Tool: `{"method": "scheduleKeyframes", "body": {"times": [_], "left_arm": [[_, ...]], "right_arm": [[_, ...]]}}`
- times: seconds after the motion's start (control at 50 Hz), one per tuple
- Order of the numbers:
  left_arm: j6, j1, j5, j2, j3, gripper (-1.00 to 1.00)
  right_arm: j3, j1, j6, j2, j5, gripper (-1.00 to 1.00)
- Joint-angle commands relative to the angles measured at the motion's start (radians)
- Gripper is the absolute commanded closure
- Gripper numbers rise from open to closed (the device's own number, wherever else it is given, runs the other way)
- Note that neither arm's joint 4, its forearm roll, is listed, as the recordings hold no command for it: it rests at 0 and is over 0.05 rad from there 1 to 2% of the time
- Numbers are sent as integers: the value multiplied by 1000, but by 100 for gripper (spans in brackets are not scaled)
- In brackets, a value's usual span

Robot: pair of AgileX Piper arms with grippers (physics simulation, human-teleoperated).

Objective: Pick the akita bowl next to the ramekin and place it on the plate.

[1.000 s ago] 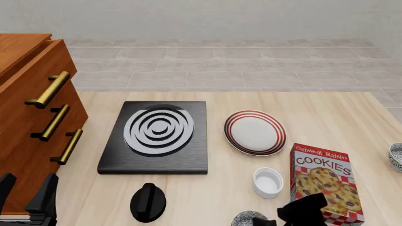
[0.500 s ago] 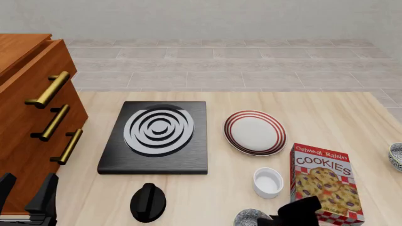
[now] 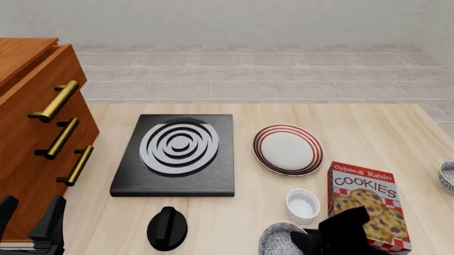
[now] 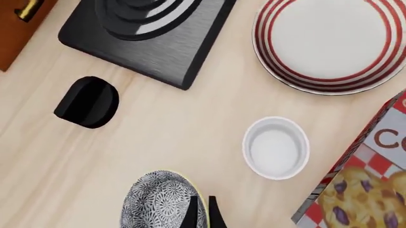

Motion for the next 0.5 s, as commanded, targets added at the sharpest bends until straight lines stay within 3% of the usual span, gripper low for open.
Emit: {"method": "scheduleKeyframes", "body": {"times": [0.02,0.5], "left_arm": [[0,0,0,0,0,-100],[0,0,0,0,0,-100]], "right_arm": [[-97,-7,-35,-164,194,100],[-180,-52,-54,-253,284,100]]}}
